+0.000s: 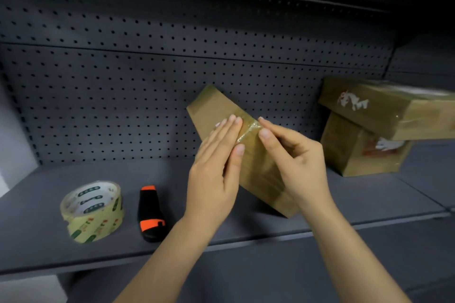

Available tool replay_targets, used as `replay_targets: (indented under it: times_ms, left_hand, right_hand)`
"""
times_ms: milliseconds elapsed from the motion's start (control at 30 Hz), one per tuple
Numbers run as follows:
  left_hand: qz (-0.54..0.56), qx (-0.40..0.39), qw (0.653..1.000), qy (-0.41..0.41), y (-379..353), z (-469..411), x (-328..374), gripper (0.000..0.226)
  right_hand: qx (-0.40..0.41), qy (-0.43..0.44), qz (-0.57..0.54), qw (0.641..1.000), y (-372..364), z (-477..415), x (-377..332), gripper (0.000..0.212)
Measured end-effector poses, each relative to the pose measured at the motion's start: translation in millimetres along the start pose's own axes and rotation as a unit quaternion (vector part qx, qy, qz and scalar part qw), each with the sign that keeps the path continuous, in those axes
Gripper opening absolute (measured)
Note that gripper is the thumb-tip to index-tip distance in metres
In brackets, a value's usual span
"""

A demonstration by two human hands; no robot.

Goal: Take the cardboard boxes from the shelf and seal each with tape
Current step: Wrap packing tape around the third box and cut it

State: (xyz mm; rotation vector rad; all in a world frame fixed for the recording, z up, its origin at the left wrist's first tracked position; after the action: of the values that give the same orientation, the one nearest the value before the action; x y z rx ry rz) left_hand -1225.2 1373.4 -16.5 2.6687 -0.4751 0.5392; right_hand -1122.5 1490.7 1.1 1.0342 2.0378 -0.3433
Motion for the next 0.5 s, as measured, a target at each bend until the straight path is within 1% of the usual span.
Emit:
replay_targets:
  times_ms: [133,200,367,500]
  left_hand:
    - [0.001,0.004,1.0,-0.018,0.2,-0.6,2.7,0.041]
    - [0.006,0.008,1.0,-0.019,-0.3,1.3,1.9,0.041]
    - [0.008,0.018,1.0,-0.015,3.1,4.6,-6.2,0.04]
    - [0.021,0.015,1.0,0.005,5.8,6.8,-11.4,0.041]
  right_hand:
    - [0.027,0.0,-0.028,0.999,-0.2,-0.9,-1.0,0.043]
    - [0.028,-0.001,-0.02,0.999,-0.3,-2.2,-0.4,0.042]
    - [0.002,0.0,0.002,1.0,-7.6,-3.6,1.0,0.037]
    - [0.018,0.005,0.004,1.0,-10.9,-6.1,-0.5,0.033]
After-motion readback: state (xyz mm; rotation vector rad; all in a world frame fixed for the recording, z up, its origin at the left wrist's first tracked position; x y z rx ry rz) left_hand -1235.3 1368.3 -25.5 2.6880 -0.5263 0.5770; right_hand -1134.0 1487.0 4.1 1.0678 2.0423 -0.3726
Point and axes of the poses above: each hand's wrist, its own z-axis away from the middle knuckle, its own y-axis out of the back of the hand, x = y × z, the point moved 9 cm from there along -z, towards the middle knuckle, and after that the axes turned 7 degrees about -x, right-handed, at the moved point
